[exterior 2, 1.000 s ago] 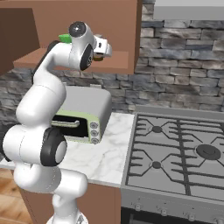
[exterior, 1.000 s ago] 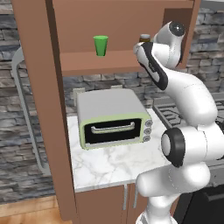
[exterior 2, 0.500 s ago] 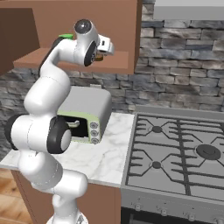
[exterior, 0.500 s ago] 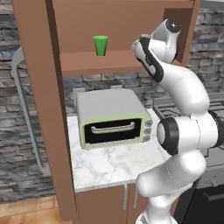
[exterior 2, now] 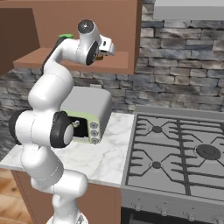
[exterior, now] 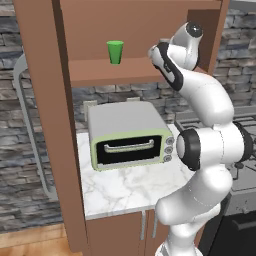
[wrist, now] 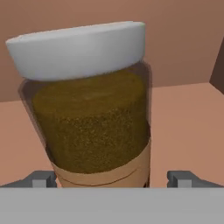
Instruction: Take the cinnamon bottle from the cabinet and place it on the dining table, next to the plate with the cupcake. Then take the chocolate from the dining counter and place it on the cupcake plate.
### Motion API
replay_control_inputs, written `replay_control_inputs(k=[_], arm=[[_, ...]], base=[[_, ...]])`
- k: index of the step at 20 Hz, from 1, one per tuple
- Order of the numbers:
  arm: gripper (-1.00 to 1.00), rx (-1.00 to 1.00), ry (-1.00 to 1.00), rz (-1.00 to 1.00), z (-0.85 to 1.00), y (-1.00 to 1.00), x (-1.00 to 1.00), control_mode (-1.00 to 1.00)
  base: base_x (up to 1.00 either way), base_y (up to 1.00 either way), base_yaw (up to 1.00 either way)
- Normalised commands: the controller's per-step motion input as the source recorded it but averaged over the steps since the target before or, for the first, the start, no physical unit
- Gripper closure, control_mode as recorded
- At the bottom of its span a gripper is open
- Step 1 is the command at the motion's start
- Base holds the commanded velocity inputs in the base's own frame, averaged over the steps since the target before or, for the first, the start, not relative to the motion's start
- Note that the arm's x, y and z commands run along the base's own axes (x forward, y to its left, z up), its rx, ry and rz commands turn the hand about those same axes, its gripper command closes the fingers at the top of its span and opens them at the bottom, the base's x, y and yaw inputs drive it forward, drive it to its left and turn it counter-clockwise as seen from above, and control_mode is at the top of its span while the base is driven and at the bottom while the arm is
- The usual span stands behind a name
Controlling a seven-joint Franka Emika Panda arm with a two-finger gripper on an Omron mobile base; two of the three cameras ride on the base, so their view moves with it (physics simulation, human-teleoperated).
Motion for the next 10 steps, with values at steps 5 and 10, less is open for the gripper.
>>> replay_control_inputs(k=[5,10], arm=[[1.0,0.04,0.0,0.0,-0.03,-0.01,0.15,-1.0],[1.0,0.03,0.0,0.0,0.0,-0.03,-0.01,-1.0]], base=[[0.0,0.0,0.0],[0.0,0.0,0.0]])
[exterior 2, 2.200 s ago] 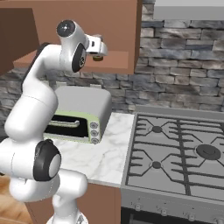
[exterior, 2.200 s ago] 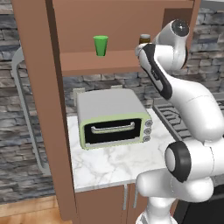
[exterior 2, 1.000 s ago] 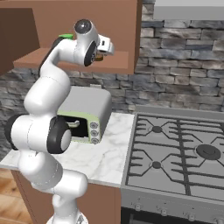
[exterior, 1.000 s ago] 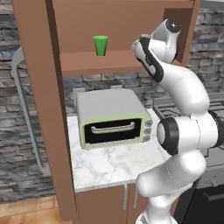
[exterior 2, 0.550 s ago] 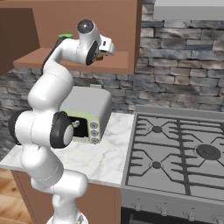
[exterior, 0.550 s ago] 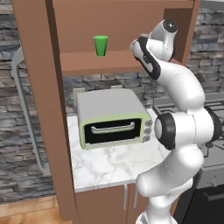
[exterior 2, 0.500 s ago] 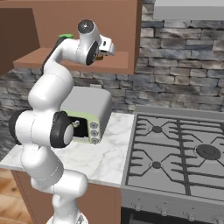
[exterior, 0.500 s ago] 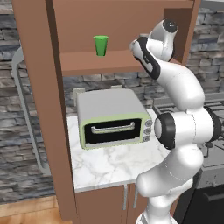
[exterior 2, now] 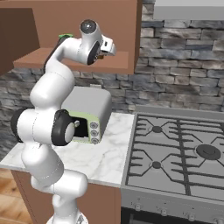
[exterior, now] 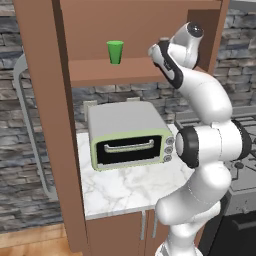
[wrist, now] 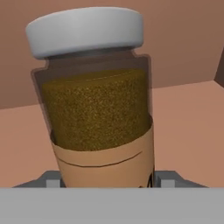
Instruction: Take the cinnamon bottle from the cabinet and place it on the dining table, next to the plate with the cupcake. Then take the chocolate from the dining counter and place it on the cupcake plate.
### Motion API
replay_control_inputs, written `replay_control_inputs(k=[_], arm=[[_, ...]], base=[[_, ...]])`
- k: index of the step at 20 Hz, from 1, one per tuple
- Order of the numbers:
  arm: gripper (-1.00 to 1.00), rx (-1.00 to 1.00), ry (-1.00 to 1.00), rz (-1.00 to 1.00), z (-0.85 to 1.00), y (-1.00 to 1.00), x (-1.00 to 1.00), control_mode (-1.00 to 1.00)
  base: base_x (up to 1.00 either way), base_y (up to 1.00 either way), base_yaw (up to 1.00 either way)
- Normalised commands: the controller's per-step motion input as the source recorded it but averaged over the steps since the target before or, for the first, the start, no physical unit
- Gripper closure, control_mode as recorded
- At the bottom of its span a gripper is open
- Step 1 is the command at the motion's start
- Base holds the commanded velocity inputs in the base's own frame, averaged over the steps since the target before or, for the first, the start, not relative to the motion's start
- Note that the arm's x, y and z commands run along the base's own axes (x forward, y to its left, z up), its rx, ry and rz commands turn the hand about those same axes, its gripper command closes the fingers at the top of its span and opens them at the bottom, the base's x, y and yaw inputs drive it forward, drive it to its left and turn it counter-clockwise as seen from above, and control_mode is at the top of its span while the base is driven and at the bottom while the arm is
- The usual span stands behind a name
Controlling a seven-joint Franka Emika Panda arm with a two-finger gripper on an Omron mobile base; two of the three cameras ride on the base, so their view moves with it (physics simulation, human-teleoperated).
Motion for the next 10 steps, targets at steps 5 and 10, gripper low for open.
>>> replay_control_inputs(k=[5,10], arm=[[1.0,0.05,0.0,0.0,-0.03,-0.07,-0.1,-1.0],[1.0,0.01,0.0,0.09,-0.01,0.0,-0.56,-1.0]], base=[[0.0,0.0,0.0],[0.0,0.0,0.0]])
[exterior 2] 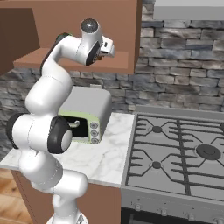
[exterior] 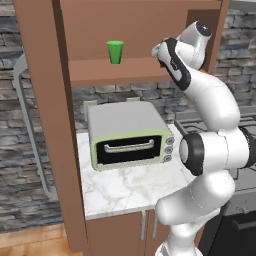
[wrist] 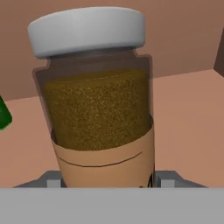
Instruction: Take the cinnamon bottle from the cabinet and place it on the dining table, next to the plate with the cupcake. Then take the chocolate from the dining counter and place it on the cupcake plate.
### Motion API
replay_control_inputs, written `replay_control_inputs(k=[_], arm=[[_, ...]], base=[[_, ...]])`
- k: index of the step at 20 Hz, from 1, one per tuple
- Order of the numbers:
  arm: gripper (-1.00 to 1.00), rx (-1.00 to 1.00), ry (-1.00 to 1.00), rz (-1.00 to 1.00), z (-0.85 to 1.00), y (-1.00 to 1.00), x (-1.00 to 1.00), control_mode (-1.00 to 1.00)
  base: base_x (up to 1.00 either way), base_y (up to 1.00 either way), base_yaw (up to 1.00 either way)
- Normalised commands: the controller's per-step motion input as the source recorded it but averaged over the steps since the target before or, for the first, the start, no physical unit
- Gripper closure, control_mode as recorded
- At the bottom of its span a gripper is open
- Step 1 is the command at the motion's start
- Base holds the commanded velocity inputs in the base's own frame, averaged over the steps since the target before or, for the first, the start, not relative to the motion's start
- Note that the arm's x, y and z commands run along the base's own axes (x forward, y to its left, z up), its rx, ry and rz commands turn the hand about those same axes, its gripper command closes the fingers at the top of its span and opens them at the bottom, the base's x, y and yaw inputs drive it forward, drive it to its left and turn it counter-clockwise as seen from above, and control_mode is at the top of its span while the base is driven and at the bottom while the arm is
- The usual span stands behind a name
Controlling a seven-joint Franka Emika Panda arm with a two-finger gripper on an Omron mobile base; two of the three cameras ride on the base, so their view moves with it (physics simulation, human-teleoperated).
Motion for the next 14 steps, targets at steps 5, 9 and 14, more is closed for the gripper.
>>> replay_control_inputs(k=[5,9,14], arm=[[1.0,-0.02,-0.13,0.11,0.0,0.02,-0.82,-1.0],[1.0,0.0,-0.17,0.09,0.0,0.04,-0.86,-1.0],[1.0,0.01,-0.09,0.02,0.0,0.1,-0.81,-1.0]], base=[[0.0,0.0,0.0],[0.0,0.0,0.0],[0.0,0.0,0.0]])
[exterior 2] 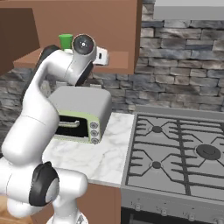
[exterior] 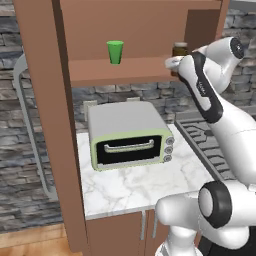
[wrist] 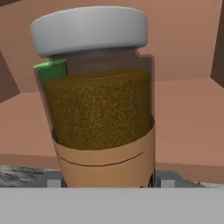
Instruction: Take the cinnamon bottle from the cabinet and place it on the dining table, next to the plate with the cupcake. Then take the chocolate from the dining counter and place it on the cupcake plate.
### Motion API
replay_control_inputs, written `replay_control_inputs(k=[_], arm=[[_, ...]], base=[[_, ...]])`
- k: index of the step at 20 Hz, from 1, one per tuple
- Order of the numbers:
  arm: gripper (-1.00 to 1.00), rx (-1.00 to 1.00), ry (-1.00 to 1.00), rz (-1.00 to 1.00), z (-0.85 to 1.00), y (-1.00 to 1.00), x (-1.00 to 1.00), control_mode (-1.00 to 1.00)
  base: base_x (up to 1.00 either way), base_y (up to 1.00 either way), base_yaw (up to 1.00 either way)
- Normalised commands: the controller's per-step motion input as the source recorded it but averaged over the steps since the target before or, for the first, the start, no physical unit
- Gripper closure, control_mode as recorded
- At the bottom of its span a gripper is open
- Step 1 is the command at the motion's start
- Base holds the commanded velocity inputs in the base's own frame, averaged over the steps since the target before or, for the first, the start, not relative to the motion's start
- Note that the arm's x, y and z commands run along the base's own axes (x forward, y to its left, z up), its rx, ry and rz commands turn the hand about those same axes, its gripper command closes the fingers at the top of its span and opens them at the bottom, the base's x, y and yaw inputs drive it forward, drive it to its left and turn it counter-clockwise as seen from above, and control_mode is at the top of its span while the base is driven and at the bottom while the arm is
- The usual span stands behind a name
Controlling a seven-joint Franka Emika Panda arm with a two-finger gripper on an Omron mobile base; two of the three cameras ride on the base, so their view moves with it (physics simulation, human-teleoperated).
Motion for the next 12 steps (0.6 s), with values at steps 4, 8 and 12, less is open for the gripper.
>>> replay_control_inputs(k=[4,8,12], arm=[[1.0,0.0,0.0,0.0,0.0,0.13,-0.63,-1.0],[1.0,0.0,0.0,0.0,-0.02,0.11,-0.57,-1.0],[1.0,0.05,-0.01,0.0,-0.06,0.07,-0.65,-1.0]], base=[[0.0,0.0,0.0],[0.0,0.0,0.0],[0.0,0.0,0.0]])
